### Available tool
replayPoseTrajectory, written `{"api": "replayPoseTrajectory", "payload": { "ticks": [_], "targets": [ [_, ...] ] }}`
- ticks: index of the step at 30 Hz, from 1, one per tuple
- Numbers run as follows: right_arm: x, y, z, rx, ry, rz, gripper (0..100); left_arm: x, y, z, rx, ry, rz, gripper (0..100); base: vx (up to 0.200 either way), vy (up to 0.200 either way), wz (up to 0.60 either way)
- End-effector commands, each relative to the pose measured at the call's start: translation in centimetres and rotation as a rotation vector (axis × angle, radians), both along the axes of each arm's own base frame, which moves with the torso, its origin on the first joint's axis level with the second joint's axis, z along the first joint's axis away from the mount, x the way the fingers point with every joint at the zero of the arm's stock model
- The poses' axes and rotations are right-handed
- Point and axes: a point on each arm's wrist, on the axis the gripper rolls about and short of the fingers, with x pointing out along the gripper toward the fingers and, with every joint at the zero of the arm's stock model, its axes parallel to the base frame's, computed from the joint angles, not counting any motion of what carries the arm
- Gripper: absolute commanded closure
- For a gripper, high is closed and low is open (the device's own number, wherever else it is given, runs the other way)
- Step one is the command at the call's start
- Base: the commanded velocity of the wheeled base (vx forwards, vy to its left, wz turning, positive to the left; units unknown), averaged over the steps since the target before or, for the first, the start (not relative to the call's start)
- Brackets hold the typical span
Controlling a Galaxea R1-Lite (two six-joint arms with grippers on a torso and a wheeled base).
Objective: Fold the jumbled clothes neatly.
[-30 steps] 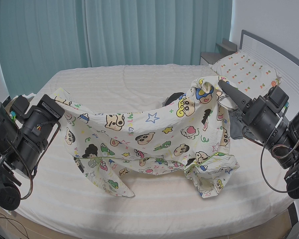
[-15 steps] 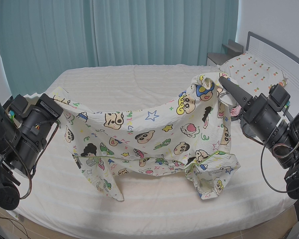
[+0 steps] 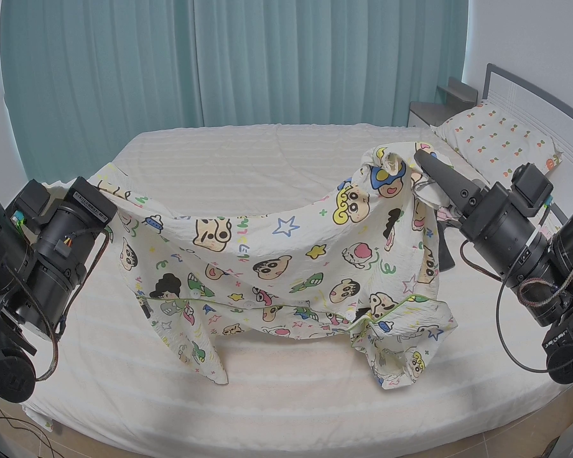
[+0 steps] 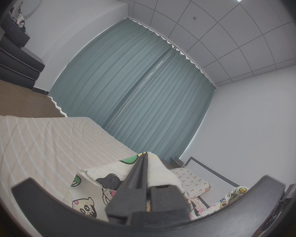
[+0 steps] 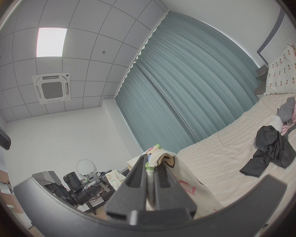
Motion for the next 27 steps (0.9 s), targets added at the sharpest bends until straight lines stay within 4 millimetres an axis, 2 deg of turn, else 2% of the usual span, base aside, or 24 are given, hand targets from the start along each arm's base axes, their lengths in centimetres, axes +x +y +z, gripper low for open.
{"api": "replayPoseTrajectory", "payload": {
  "ticks": [1,15,27],
  "targets": [
    [-0.01,0.01,-0.04,-0.001,0.001,0.001,100,-0.02,0.01,-0.03,0.000,0.001,0.000,100,0.000,0.200,0.00],
    [-0.09,-0.04,0.13,0.004,-0.005,0.002,100,-0.01,0.00,0.01,-0.001,-0.001,0.000,100,0.000,0.200,0.00],
    [-0.40,0.02,0.39,0.022,-0.032,0.009,100,-0.10,0.01,-0.11,-0.004,0.004,-0.001,100,0.000,0.000,0.00]
  ]
}}
